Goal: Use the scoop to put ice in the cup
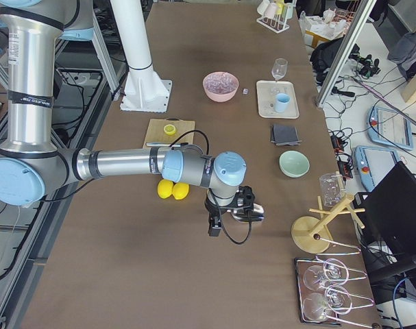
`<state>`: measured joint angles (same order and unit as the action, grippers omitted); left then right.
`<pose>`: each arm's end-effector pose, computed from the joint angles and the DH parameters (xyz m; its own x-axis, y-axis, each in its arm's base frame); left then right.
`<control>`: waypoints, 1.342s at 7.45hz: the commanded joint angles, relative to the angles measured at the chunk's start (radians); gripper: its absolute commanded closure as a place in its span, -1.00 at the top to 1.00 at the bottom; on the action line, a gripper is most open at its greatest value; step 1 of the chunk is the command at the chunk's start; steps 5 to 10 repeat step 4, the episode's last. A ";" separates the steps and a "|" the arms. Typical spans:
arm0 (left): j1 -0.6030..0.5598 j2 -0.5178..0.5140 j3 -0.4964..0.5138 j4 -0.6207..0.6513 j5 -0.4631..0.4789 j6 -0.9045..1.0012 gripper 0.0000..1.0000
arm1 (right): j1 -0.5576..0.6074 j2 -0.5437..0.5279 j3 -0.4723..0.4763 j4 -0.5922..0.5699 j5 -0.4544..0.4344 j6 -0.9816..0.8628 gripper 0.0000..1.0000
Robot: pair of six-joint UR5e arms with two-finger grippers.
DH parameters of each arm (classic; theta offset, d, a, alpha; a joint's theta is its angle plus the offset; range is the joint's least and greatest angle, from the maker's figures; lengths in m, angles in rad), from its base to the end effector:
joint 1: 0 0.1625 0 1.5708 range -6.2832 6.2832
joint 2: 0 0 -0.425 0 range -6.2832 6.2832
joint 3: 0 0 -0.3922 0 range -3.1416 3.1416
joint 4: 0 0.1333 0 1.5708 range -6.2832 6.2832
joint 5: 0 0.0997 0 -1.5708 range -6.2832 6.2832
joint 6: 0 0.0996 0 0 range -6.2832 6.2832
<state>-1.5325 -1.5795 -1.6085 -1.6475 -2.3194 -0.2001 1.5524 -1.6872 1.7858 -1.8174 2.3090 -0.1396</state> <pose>-0.0462 -0.5055 0.6295 0.7219 -0.0878 -0.6864 0.1076 0.9941 -0.0139 0.0584 -0.4298 0.6336 0.7316 -0.0528 0.6796 0.1212 0.9912 -0.0534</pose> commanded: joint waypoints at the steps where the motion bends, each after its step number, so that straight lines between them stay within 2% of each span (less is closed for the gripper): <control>1: 0.000 0.003 -0.002 0.000 0.000 -0.001 0.98 | 0.000 -0.003 0.000 0.001 0.001 -0.001 0.99; 10: -0.003 0.004 -0.001 0.000 0.000 -0.001 0.98 | 0.000 -0.002 -0.003 0.003 0.003 0.000 0.99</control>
